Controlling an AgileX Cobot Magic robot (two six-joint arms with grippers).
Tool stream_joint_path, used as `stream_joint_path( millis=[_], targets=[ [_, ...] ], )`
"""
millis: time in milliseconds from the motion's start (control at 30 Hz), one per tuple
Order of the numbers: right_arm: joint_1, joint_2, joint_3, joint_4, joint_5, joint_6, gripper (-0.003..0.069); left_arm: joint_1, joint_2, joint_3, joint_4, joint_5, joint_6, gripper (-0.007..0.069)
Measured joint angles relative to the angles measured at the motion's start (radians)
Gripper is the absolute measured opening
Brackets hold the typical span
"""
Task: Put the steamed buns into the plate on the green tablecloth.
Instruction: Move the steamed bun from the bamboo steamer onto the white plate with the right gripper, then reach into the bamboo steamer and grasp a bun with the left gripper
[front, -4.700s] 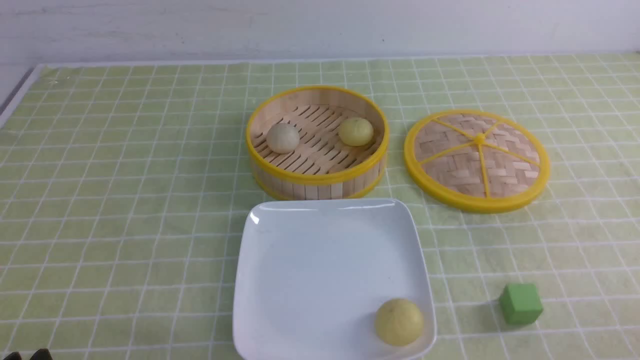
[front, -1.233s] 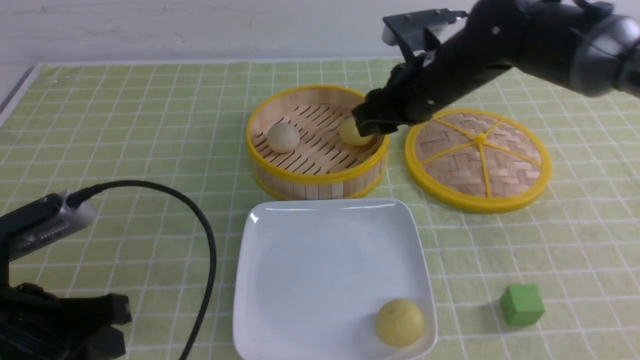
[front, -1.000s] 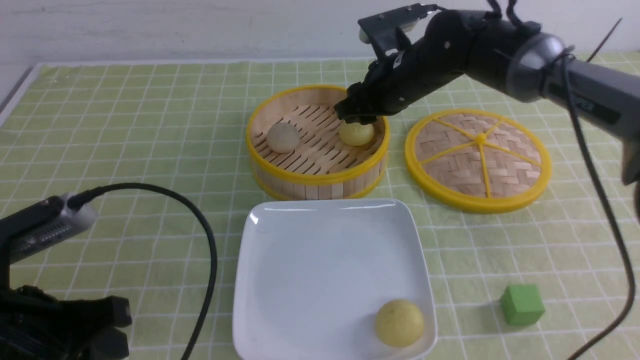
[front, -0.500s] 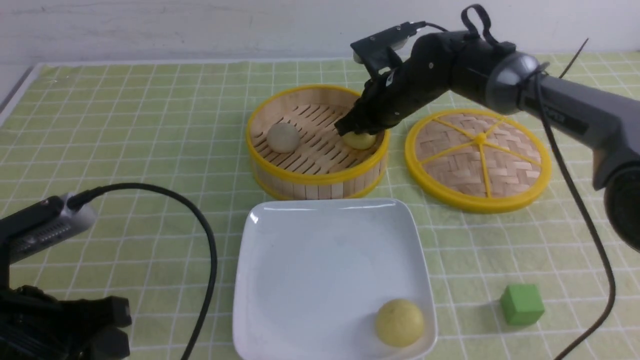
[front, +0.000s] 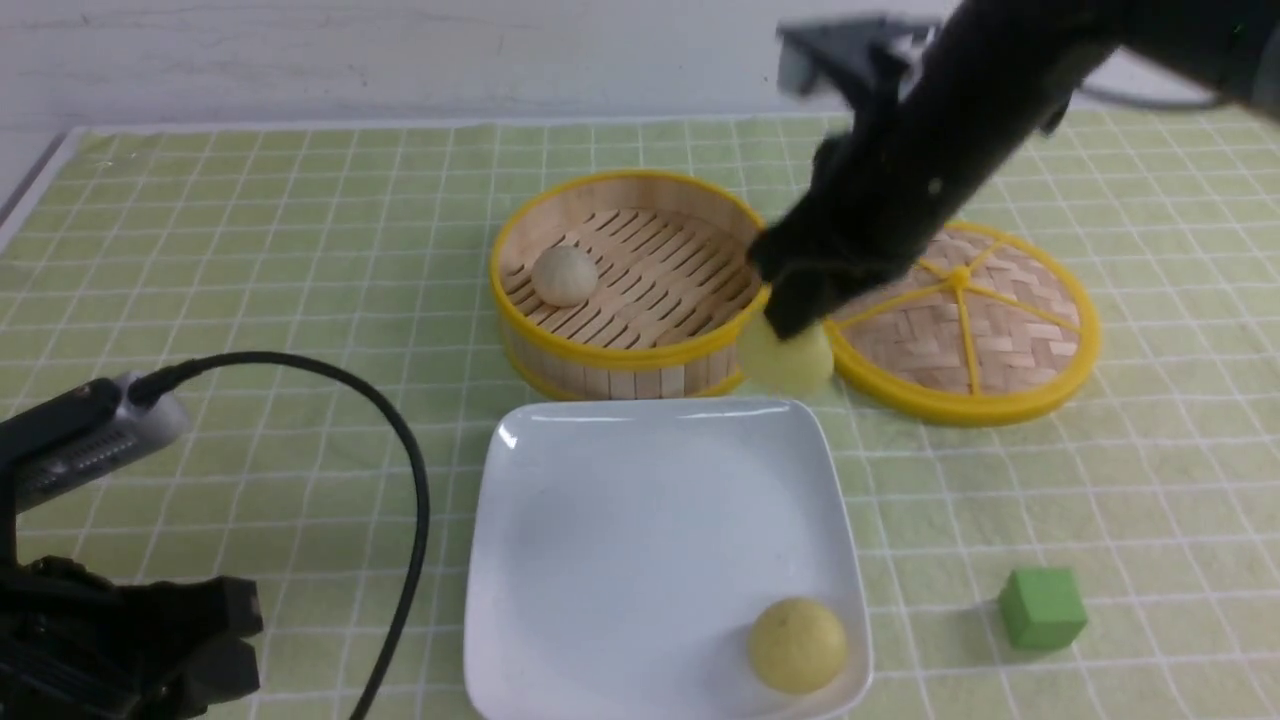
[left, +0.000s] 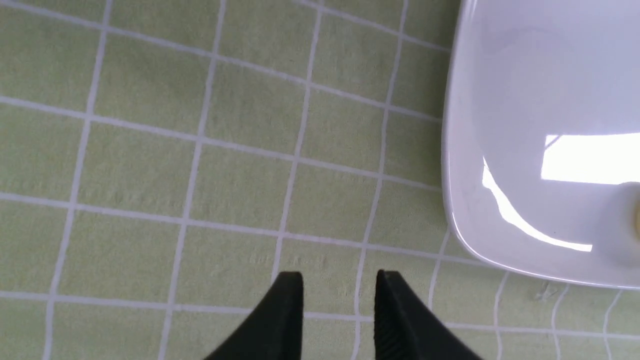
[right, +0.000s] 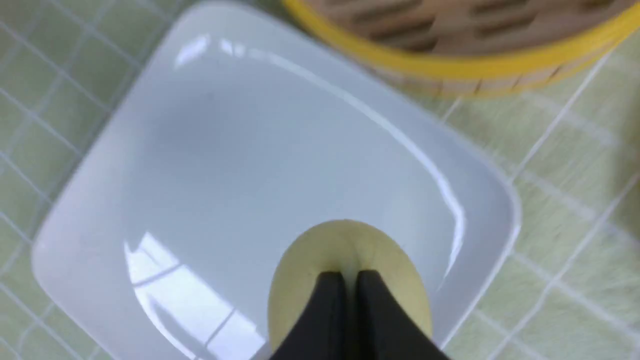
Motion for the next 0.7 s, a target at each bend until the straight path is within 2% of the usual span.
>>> stream_joint_path(
  millis=[133,233,267,300,333,367,433,500,533,600,700],
  targets=[
    [0.029,0.040,0.150,0.001,-0.156,0.000,0.0029,0.000,0.000,0.000,0.002,-0.003,0.000,0.0236],
    [0.042,0.091,0.202,0.016,-0.267,0.001,0.0081,0.000,0.000,0.000,0.019,-0.004,0.000,0.0237],
    [0.043,0.105,0.203,0.031,-0.292,0.001,0.0134,0.000,0.000,0.000,0.036,-0.004,0.000,0.0237],
    [0.043,0.108,0.203,0.036,-0.296,0.001,0.0152,0.000,0.000,0.000,0.041,-0.004,0.000,0.0237],
    [0.043,0.110,0.197,0.045,-0.299,0.004,0.0237,0.000,0.000,0.000,0.059,-0.004,0.000,0.0238],
    [0.043,0.110,0.191,0.046,-0.291,0.005,0.0281,0.000,0.000,0.000,0.064,-0.004,0.000,0.0238],
    [0.039,0.110,0.154,0.052,-0.228,0.008,0.0386,0.000,0.000,0.000,0.074,-0.004,0.000,0.0238],
    [0.025,0.101,0.082,0.049,-0.107,0.008,0.0457,0.000,0.000,0.000,0.076,-0.004,0.000,0.0238],
    [0.023,0.100,0.082,0.049,-0.107,0.008,0.0457,0.000,0.000,0.000,0.076,-0.004,0.000,0.0238],
    [-0.001,0.072,-0.033,0.031,0.050,0.008,0.0463,0.000,0.000,0.000,0.077,-0.008,0.000,0.0238],
    [-0.037,0.012,-0.139,-0.013,0.147,0.011,0.0358,0.000,0.000,0.000,0.078,-0.029,0.000,0.0238]
  ],
)
